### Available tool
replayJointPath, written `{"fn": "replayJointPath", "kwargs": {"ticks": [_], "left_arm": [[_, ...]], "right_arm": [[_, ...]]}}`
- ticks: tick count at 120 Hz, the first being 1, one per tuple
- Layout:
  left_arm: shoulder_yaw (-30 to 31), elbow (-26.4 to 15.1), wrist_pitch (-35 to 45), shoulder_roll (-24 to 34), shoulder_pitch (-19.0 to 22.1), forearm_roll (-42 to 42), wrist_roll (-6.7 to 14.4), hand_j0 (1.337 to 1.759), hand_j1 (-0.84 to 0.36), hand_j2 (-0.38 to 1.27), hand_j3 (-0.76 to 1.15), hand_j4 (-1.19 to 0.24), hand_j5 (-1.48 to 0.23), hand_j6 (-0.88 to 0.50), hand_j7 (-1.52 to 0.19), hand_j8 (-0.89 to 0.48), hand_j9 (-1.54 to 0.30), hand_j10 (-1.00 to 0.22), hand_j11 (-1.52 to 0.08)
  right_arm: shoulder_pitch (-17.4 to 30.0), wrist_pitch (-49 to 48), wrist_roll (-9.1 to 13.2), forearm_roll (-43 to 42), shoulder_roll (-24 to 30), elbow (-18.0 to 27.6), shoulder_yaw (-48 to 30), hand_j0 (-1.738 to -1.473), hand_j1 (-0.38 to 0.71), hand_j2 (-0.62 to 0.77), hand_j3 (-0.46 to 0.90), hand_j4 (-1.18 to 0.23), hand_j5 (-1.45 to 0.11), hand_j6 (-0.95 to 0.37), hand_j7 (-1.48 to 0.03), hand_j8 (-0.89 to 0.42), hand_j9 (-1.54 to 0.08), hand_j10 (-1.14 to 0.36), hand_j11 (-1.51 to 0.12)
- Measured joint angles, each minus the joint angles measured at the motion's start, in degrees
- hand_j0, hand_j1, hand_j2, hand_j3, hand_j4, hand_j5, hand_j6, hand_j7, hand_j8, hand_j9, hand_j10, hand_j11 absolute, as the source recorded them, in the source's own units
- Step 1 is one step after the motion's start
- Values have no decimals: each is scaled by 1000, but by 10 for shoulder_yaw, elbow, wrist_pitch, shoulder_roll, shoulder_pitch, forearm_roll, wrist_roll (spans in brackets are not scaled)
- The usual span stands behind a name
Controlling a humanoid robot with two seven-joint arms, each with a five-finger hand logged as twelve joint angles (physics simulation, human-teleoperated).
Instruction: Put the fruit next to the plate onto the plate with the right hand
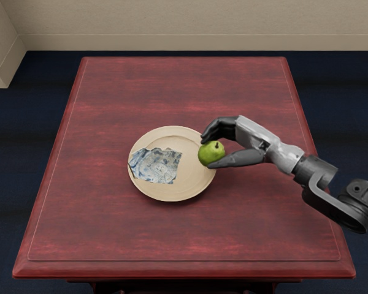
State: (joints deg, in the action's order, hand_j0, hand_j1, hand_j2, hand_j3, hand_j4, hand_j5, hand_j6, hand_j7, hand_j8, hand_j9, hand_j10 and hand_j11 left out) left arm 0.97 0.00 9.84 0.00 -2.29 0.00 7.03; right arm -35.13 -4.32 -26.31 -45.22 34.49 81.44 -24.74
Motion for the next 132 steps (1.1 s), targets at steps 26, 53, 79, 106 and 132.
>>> {"fn": "replayJointPath", "kwargs": {"ticks": [26, 53, 79, 106, 132], "left_arm": [[0, 0, 0, 0, 0, 0, 0, 1658, 348, -1, 0, 2, 0, 2, 0, 2, 0, 1, 0], [0, 0, 0, 0, 0, 0, 0, 1658, 348, -2, 0, 2, 0, 3, 0, 3, 0, 2, 0], [0, 0, 0, 0, 0, 0, 0, 1658, 348, -2, 0, 3, 1, 4, 0, 3, 0, 2, 0], [0, 0, 0, 0, 0, 0, 0, 1658, 348, -2, 0, 3, 1, 4, 0, 4, 0, 2, 0], [0, 0, 0, 0, 0, 0, 0, 1658, 348, -2, 0, 3, 1, 4, 0, 4, 0, 3, 0]], "right_arm": [[-13, -2, 14, 1, -28, 0, 0, -1658, 266, 211, 0, -616, -801, -616, -800, -494, -798, -478, -792], [-22, -1, 29, -1, -52, -2, 3, -1658, 269, 206, 0, -614, -804, -616, -800, -481, -802, -466, -798], [-22, 2, 35, -8, -74, -22, 10, -1658, 268, 196, 0, -610, -802, -613, -797, -480, -800, -467, -797], [-22, 6, 36, -11, -98, -54, 28, -1658, 266, 206, 0, -610, -796, -611, -794, -495, -795, -479, -792], [-23, 7, 49, -14, -114, -65, 33, -1658, 265, 207, 0, -605, -790, -606, -788, -494, -789, -478, -785]]}}
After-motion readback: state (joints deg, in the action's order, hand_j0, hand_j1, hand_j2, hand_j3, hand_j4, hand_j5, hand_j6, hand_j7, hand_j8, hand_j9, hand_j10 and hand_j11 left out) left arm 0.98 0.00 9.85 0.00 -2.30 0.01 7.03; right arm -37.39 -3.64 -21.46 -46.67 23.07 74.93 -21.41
